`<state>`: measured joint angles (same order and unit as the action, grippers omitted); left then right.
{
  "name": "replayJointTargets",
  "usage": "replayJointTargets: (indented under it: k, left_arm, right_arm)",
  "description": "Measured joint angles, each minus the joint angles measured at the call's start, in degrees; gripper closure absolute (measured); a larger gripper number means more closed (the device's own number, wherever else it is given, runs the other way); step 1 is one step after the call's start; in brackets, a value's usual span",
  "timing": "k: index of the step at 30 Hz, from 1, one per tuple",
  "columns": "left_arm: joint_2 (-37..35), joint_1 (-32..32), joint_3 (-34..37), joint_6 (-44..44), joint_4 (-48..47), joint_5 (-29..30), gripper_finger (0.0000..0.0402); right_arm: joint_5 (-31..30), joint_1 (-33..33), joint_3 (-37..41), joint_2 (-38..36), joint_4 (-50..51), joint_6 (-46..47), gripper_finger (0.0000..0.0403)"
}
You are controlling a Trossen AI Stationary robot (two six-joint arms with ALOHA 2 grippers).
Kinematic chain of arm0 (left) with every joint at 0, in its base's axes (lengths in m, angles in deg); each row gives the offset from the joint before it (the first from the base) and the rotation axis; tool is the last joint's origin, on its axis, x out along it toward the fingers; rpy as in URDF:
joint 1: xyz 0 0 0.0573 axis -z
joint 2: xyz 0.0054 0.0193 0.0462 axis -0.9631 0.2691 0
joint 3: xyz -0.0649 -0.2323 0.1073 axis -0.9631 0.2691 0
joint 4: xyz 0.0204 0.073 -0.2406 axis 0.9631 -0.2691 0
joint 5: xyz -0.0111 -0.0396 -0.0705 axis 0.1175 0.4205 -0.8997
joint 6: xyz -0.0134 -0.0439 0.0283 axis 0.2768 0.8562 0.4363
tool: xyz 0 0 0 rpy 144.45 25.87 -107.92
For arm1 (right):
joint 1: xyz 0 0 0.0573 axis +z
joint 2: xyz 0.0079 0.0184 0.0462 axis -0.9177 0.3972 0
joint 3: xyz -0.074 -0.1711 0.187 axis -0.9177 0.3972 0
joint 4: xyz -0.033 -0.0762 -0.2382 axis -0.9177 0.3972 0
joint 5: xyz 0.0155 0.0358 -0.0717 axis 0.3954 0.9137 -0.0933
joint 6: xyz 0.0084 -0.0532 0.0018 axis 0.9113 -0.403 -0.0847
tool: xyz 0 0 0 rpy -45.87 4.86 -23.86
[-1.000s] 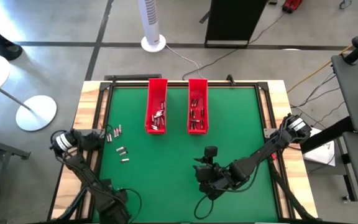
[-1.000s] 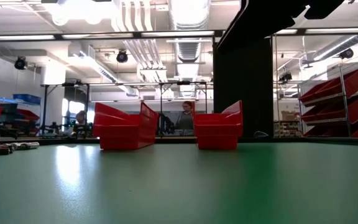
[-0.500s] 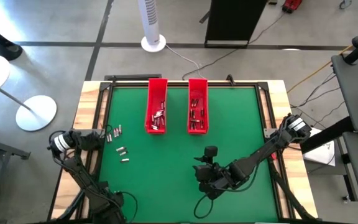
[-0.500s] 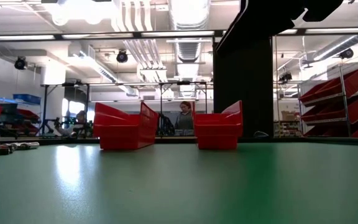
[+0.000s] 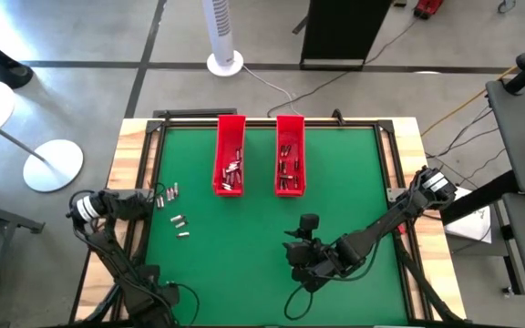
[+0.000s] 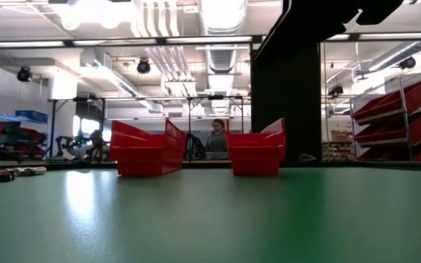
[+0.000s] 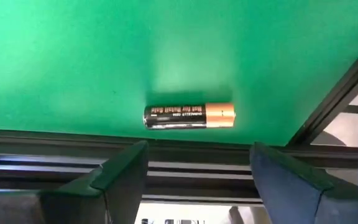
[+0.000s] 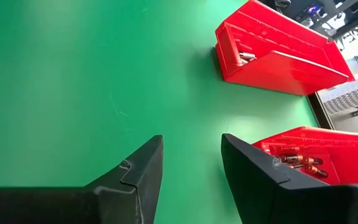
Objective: Sort batteries
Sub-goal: Put the black battery into the right red bin
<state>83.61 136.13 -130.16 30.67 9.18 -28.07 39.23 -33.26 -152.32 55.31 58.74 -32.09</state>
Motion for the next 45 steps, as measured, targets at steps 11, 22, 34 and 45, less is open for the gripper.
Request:
replayJointTargets:
  k: [11, 22, 34, 45]
  left_arm:
    - [-0.1, 0.1, 2.7, 2.4, 2.2, 1.9, 0.0143]
    - [-0.3, -0.1, 6.5, 3.7, 8.4, 0.1, 0.0143]
    - [-0.2, -0.4, 6.7, -0.3, 8.7, 0.1, 0.0143]
    - [-0.1, -0.3, 6.8, -1.5, 8.7, 0.7, 0.0143]
  right_arm:
    - [0.0, 0.0, 0.0, 0.0, 0.0, 0.0, 0.0237]
    - [0.0, 0.0, 0.0, 0.0, -0.1, -0.4, 0.0227]
    - [3.5, 0.0, 0.0, 0.0, -0.1, -0.8, 0.0246]
    - [3.9, 0.0, 0.0, 0.0, -0.1, -1.0, 0.0267]
